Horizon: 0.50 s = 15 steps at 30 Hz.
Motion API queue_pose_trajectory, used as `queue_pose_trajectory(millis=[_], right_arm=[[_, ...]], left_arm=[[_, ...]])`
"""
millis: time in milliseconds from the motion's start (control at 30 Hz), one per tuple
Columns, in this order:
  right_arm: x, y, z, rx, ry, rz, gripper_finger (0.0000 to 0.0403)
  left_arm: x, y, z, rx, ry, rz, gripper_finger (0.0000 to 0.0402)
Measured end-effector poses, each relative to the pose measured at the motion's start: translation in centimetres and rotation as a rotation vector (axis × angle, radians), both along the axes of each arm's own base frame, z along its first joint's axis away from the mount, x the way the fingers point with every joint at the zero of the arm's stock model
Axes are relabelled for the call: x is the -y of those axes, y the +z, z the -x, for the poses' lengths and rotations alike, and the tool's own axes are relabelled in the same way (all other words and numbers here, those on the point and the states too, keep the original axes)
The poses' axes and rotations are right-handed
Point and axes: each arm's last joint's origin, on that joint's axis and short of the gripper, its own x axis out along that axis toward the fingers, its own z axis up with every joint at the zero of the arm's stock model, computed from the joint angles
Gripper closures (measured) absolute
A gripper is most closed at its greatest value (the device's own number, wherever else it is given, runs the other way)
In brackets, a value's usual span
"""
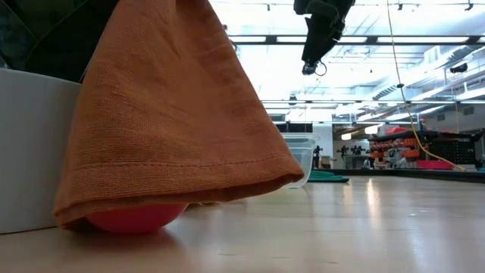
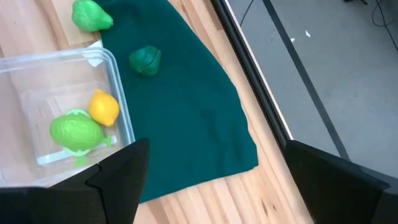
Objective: Pick and placing Produce into tupperware
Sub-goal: Put the avocado into the bin
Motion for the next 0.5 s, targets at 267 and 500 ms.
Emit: queue_pose_trajectory(millis=[267, 500], right_arm=[[0.0, -2.2, 0.1, -0.068, -0.011, -0.029, 0.0066], [-0.2, -4.2, 0.2, -0.121, 0.003, -0.082, 0.0066]], left_arm=[[1.1, -2.8, -1.5, -0.115, -0.036, 0.049, 0.0115], [1.5, -3.9, -1.9, -0.157, -0.052, 0.059, 0.0062]])
